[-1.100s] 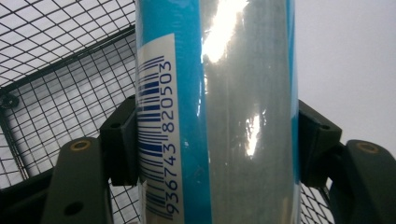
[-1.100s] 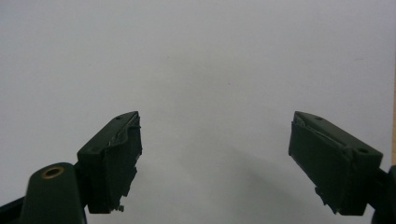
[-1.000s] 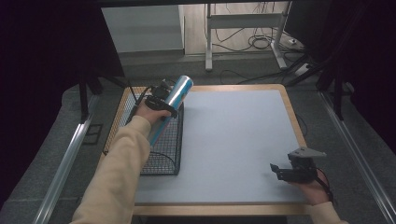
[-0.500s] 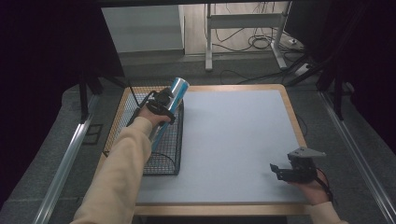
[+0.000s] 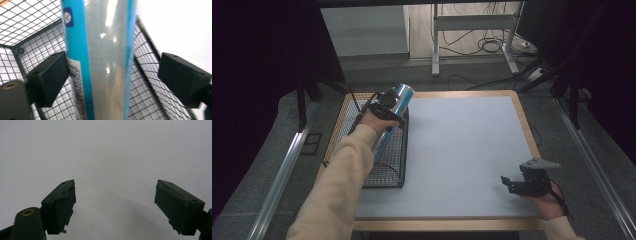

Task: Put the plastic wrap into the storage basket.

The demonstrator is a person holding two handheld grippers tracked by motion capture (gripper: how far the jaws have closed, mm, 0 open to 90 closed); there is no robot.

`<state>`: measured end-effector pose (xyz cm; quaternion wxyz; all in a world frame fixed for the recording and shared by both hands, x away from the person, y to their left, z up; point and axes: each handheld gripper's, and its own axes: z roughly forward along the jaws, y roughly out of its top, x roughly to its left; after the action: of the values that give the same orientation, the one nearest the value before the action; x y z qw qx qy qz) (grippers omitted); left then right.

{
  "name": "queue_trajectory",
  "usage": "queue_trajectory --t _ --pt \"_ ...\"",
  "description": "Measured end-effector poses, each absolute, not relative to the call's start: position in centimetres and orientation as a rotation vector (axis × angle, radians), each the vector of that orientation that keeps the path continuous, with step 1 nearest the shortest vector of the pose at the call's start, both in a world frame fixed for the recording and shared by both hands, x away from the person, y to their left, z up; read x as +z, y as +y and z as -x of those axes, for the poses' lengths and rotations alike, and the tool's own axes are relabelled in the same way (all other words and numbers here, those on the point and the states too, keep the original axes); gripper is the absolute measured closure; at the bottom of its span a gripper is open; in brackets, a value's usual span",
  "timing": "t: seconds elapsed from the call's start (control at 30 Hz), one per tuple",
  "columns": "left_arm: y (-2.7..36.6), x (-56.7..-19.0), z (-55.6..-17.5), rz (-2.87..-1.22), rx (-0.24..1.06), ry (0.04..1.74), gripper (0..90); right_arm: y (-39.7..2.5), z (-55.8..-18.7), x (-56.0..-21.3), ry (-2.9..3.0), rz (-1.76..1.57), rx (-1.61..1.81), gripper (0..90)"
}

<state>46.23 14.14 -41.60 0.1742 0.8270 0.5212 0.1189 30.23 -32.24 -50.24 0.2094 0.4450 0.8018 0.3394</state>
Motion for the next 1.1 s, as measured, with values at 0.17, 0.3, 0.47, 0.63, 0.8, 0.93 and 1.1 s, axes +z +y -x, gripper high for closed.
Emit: queue_trajectory --t 0.17,0.3,0.47,0.63,0.8,0.93,1.1 --pt "14.2 -40.7 -45.2 -2.286 0.346 1.442 7.8 -32.3 -30.2 -50.2 2.228 -1.239 0.944 17.2" --pt "14.0 -40.1 -44.0 -2.275 0.403 1.397 8.0 -32.2 -30.3 -50.2 2.230 -1.236 0.947 17.2" --pt "14.7 -38.8 -42.5 -2.215 0.392 1.349 8.7 -32.1 -30.3 -50.2 2.235 -1.235 0.946 17.2" --pt "16.0 -37.9 -40.9 -2.188 0.366 1.313 9.8 -32.2 -30.3 -50.1 2.232 -1.235 0.946 17.2" --pt "17.2 -37.4 -38.9 -2.160 0.364 1.284 10.4 -32.1 -30.3 -50.1 2.235 -1.235 0.943 17.2" --pt "18.0 -37.3 -37.3 -2.140 0.388 1.261 11.2 -32.0 -30.3 -50.2 2.235 -1.235 0.942 17.2" --pt "18.7 -37.7 -36.0 -2.143 0.371 1.239 11.5 -31.9 -30.3 -50.2 2.235 -1.237 0.939 17.2"
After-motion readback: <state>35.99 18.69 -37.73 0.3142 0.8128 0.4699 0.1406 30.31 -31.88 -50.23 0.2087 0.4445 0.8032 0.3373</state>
